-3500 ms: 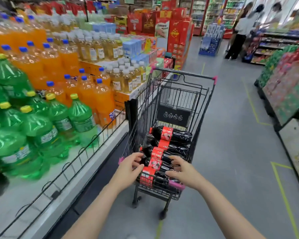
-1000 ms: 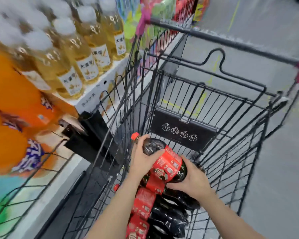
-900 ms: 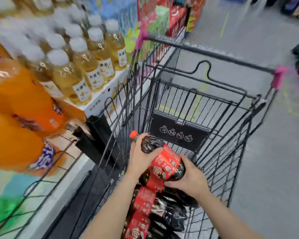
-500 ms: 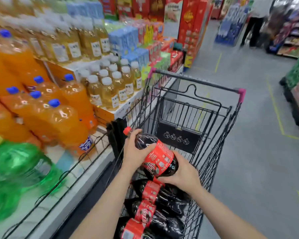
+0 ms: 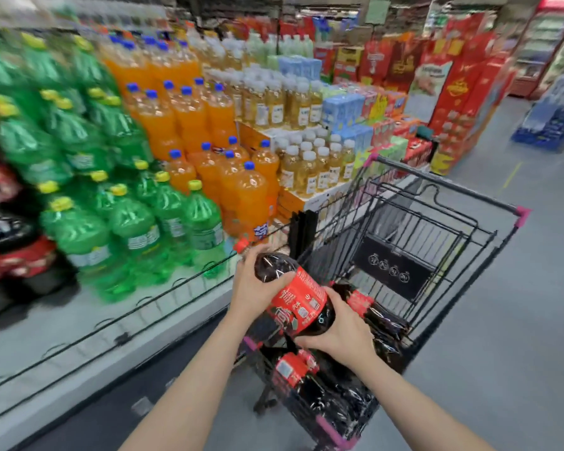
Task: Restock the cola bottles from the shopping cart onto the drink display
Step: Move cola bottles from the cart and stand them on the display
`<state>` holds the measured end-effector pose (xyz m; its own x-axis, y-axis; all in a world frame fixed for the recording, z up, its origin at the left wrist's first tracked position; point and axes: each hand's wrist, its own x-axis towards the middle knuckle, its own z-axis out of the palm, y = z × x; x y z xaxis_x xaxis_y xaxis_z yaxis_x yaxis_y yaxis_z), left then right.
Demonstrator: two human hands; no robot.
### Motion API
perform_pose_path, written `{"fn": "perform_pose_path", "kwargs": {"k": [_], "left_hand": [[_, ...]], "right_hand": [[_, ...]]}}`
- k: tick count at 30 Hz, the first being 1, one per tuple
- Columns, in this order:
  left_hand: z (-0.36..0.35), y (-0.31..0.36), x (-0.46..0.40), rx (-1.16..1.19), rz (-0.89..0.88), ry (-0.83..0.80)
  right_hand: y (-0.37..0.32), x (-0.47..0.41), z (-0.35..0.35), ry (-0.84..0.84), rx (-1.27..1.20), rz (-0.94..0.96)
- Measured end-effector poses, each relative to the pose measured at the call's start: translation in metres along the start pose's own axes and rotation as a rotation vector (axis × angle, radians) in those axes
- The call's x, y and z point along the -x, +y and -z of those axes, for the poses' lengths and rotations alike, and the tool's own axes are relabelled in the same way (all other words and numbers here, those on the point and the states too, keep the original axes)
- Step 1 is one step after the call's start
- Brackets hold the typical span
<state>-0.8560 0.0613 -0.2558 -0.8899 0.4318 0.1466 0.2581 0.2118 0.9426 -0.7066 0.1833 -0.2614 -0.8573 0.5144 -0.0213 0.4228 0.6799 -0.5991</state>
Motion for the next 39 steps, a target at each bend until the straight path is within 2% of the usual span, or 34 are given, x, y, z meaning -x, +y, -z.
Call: {"fn": "perform_pose_path", "kwargs": {"k": [6, 11, 16, 21, 27, 33, 39], "left_hand": [[0.094, -0.012, 0.042, -0.008, 0.058, 0.094], [0.185, -0.015, 0.071, -0.05, 0.013, 0.129], [0.279, -0.033, 0.088, 0.01, -0.043, 0.164], [0.358, -0.046, 0.089, 0.029, -0.04, 0.26], [0.437, -0.069, 0.07, 0.003, -0.046, 0.369], [0.491, -0.089, 0.028, 0.0, -0.053, 0.386], [0.538, -0.112, -0.026, 0.018, -0.023, 0.553]], "right_hand": [[-0.069, 0.032, -0.042, -0.045, -0.033, 0.107], [-0.138, 0.054, -0.092, -0.065, -0.08, 0.153], [-0.212, 0.078, -0.151, -0.049, -0.163, 0.174], [-0.28, 0.087, -0.197, -0.063, -0.189, 0.202], [-0.345, 0.06, -0.237, -0.077, -0.19, 0.285], [-0.389, 0.008, -0.275, -0.099, -0.213, 0.353], [-0.432, -0.057, -0.303, -0.153, -0.202, 0.445]]}}
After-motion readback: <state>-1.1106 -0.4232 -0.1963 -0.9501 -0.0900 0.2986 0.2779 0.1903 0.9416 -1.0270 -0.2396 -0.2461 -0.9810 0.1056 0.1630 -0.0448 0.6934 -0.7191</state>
